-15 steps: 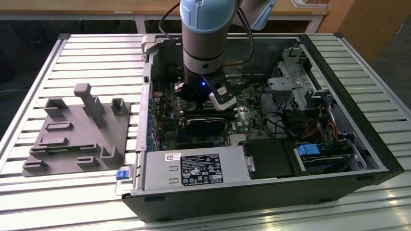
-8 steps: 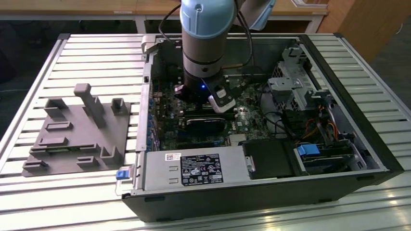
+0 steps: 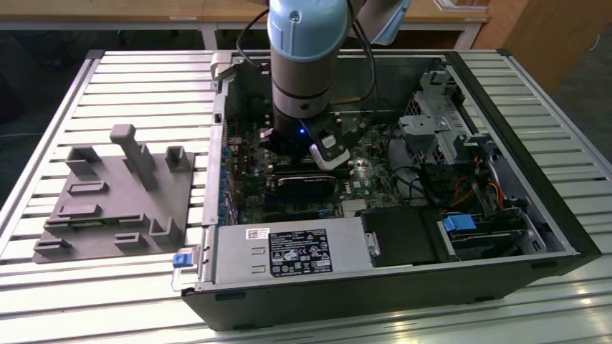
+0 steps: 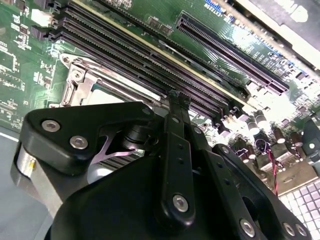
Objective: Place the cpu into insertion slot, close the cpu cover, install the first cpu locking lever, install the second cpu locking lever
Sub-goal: 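Install the second cpu locking lever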
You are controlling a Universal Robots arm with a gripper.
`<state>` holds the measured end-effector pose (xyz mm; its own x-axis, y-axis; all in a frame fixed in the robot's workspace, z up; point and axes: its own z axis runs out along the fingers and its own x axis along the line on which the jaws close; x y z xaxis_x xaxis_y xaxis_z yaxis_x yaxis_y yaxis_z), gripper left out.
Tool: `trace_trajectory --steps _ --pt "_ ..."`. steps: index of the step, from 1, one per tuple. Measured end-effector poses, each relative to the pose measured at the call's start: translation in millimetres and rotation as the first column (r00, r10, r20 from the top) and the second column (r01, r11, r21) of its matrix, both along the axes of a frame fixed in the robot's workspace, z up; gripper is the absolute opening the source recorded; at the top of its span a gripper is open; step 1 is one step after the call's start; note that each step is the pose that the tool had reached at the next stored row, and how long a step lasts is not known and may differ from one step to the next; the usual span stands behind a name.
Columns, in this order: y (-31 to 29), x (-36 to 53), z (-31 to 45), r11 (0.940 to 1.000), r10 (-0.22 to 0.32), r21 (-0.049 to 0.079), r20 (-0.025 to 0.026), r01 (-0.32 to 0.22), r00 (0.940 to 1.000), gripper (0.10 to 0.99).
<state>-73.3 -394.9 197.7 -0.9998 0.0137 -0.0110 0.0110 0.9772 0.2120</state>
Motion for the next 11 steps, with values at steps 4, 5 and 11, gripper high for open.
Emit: trace_trajectory --steps 4,5,11 --pt "-0.1 -0.4 -2.1 1.0 0.0 0.001 -0.0002 0.0 1.0 0.106" --pt "-0.1 -0.5 -2.5 1.0 0.0 0.002 -0.0004 0.0 1.0 0.106" --pt "0.7 -2.1 -4.6 1.0 0.0 0.007 0.0002 0.0 1.0 0.106"
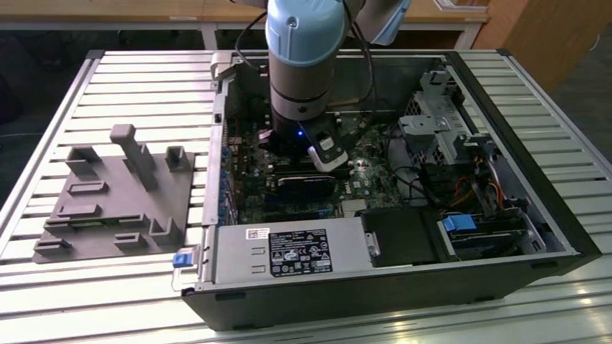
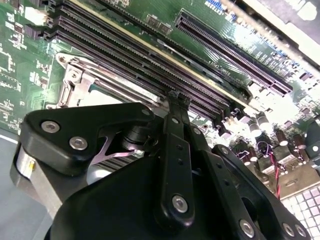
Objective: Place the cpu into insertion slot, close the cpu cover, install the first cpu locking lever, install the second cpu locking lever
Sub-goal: 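Install the second cpu locking lever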
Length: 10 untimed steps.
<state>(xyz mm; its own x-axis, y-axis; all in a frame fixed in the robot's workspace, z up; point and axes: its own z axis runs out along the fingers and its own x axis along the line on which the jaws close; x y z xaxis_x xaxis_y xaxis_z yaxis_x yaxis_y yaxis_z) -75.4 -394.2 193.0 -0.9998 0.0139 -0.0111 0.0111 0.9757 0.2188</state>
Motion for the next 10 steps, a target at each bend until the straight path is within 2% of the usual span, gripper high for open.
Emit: trace_trajectory --steps 10 --pt "3.3 -4.3 -3.0 1.0 0.0 0.004 -0.0005 0.0 1.0 0.106"
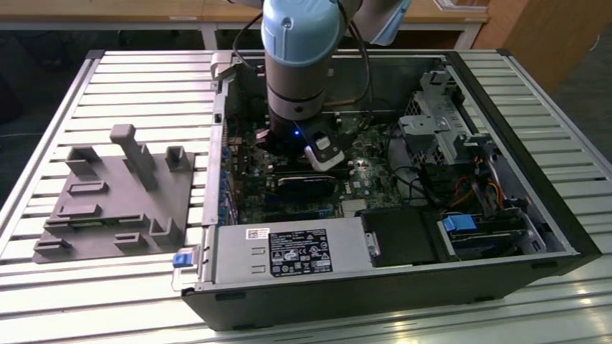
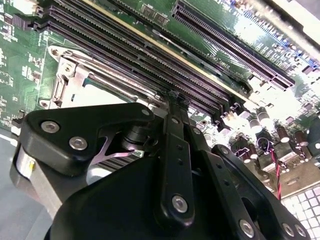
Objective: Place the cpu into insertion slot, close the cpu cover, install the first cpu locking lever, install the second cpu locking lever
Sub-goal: 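Install the second cpu locking lever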
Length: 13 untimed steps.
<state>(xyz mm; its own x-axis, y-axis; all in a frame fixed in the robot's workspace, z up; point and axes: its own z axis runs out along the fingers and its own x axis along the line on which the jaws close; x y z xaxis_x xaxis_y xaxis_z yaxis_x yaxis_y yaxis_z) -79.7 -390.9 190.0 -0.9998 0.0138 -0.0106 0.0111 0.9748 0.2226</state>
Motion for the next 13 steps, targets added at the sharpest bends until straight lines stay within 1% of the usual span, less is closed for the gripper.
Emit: trace_trajectory --steps 5,13 --pt "0.0 0.0 0.6 1.0 0.0 0.0 0.0006 0.0 1.0 0.106" --pt "0.0 -0.5 8.4 1.0 0.0 0.0 0.0003 0.0 1.0 0.106"
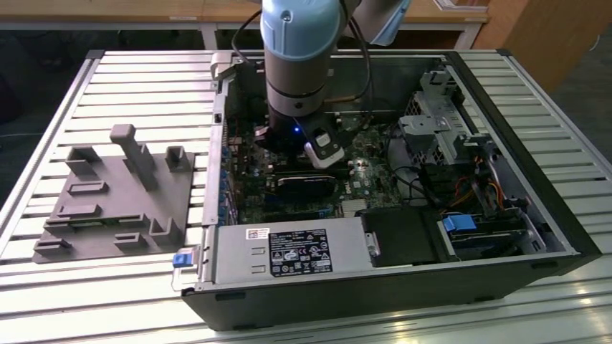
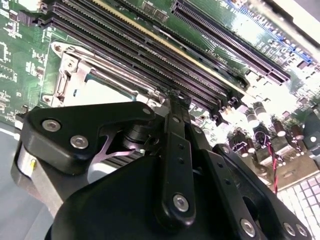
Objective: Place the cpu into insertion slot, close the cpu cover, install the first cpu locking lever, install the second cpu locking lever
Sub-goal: 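Install the second cpu locking lever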
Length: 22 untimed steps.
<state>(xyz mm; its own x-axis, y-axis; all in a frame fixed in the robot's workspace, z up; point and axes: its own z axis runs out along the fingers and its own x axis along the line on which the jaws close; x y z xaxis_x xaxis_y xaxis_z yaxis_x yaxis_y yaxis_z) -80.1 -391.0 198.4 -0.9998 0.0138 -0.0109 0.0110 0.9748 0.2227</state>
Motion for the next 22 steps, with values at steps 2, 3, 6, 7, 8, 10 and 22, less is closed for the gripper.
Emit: trace_trajectory --steps 2,3,6,7,8,10,22 --pt "0.0 0.0 1.6 1.0 0.0 0.0 0.0 0.0 1.0 0.106" --pt "0.0 0.0 2.3 1.0 0.0 0.001 0.0 0.0 1.0 0.106" --pt "0.0 -0.1 5.2 1.0 0.0 0.001 0.0 0.0 1.0 0.106" --pt "0.0 -0.1 5.9 1.0 0.0 0.001 0.0 0.0 1.0 0.106" --pt "0.0 -0.1 6.3 1.0 0.0 0.001 0.0 0.0 1.0 0.106" --pt "0.0 -0.1 6.8 1.0 0.0 0.001 0.0001 0.0 1.0 0.106" --pt "0.2 -0.1 21.5 1.0 0.0 0.006 0.0001 0.0 1.0 0.106"
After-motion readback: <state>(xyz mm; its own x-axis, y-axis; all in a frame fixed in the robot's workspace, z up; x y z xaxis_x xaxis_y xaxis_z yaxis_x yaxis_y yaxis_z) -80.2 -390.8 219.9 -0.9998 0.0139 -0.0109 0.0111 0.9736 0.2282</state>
